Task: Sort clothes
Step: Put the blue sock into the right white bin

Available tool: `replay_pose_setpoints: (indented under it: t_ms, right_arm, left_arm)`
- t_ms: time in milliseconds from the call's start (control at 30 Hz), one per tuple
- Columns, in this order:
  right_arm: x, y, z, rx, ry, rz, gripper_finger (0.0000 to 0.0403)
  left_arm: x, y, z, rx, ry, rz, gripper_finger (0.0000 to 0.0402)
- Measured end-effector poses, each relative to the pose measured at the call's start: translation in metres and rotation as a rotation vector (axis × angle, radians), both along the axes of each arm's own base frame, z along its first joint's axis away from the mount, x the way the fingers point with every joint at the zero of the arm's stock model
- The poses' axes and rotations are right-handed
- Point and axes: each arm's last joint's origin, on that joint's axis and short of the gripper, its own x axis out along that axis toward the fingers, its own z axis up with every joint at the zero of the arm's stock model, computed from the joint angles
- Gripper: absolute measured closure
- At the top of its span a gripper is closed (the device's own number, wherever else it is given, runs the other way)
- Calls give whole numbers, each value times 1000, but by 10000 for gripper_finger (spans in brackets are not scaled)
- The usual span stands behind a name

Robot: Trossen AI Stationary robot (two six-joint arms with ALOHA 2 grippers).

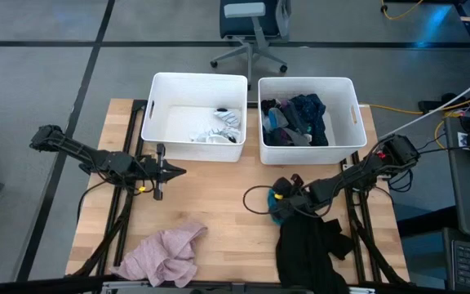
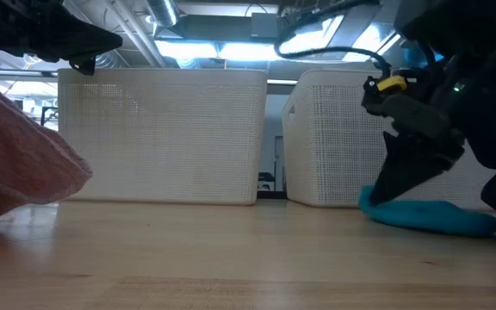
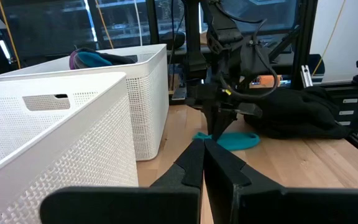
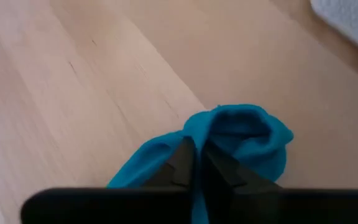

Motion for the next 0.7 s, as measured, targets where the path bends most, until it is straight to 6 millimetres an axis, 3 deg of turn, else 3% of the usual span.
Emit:
replay_pose_setpoints:
  t_ms: [133, 300, 467, 700]
  right_arm:
    - [9, 3, 10, -53, -38, 43, 394]
    - [28, 10, 38, -131, -82, 119, 391]
    - [44, 15, 82, -264, -47, 152, 397]
    - [51, 14, 161, -474, 4, 133, 392]
  left_arm:
    - [0, 0, 0, 0, 0, 0, 400]
    - [0, 0, 0, 0, 0, 0, 400]
    - [0, 0, 0, 0, 1, 0, 400]
    - [0, 0, 0, 0, 0, 0, 400]
